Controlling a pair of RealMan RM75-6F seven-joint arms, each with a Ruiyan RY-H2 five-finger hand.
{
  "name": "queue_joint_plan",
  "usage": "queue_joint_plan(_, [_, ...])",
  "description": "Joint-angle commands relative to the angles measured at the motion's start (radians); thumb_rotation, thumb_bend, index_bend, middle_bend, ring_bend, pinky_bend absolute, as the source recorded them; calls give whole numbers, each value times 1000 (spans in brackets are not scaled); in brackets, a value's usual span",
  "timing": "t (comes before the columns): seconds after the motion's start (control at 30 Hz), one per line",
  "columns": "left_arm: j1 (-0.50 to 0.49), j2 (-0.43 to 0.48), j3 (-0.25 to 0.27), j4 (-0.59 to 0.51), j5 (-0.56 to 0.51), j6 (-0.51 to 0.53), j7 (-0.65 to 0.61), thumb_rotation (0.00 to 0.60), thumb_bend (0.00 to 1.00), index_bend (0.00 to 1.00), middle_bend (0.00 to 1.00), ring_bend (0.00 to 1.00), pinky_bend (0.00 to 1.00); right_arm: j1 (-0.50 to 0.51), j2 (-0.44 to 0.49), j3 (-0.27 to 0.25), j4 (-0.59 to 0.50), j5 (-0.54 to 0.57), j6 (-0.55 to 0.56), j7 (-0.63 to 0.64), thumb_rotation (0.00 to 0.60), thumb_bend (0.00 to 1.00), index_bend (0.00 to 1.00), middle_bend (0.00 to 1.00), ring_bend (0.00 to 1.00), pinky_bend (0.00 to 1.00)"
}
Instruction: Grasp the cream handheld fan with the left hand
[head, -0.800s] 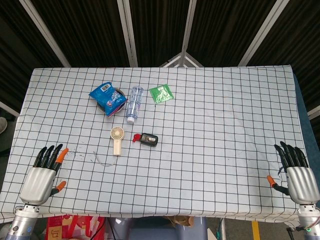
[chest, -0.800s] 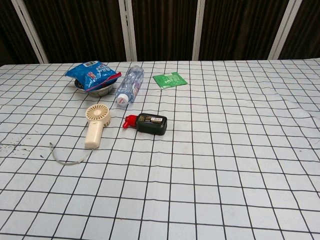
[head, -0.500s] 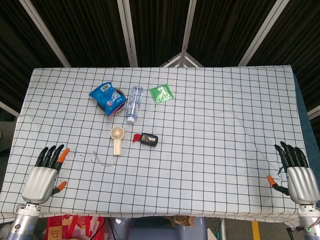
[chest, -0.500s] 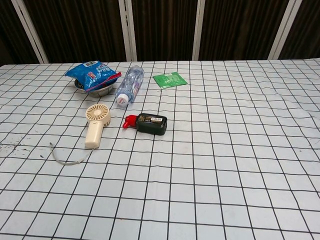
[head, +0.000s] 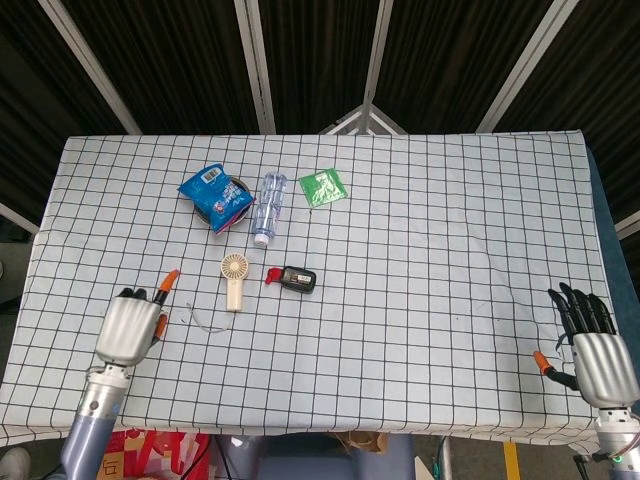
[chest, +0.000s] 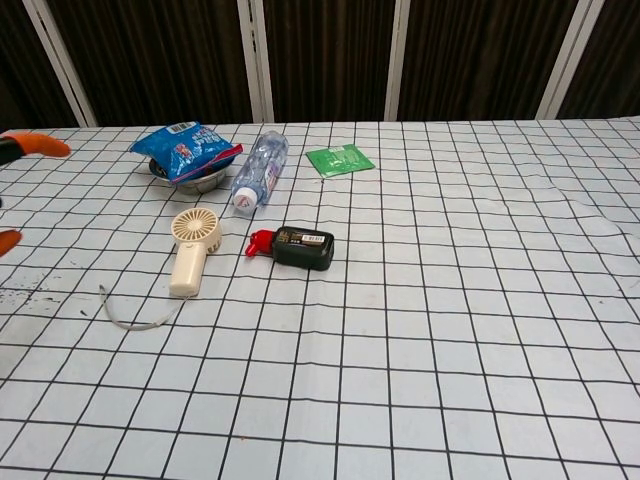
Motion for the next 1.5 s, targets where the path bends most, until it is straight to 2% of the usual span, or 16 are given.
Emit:
queue_joint_plan(0.03, [-65, -112, -59, 89, -62, -55, 95, 600, 547, 147, 873, 560, 541, 1, 2, 0, 0, 1, -3, 6, 600, 278, 81, 0, 0, 0])
queue_joint_plan(0.27, [-113, -204, -93, 134, -242, -156, 220, 600, 626, 67, 890, 605, 558, 4, 8, -2, 1, -2, -10, 22, 600, 279, 83, 0, 0, 0])
queue_joint_plan(0.5, [-145, -253, -106, 132, -375, -201, 279, 600, 671, 73, 892, 615, 576, 6, 10, -2, 0, -1, -14, 24, 600, 279, 83, 0, 0, 0])
queue_joint_plan(0.9, [-188, -301, -90, 163, -407, -198, 300, 600, 673, 76, 895, 615, 579, 7, 11, -2, -2, 1, -17, 22, 600, 279, 82, 0, 0, 0])
queue_joint_plan(1.5, [-202, -322, -49, 176, -419, -167, 295, 600, 673, 76, 896, 615, 581, 7, 12, -3, -3, 1, -17, 23, 600, 279, 83, 0, 0, 0])
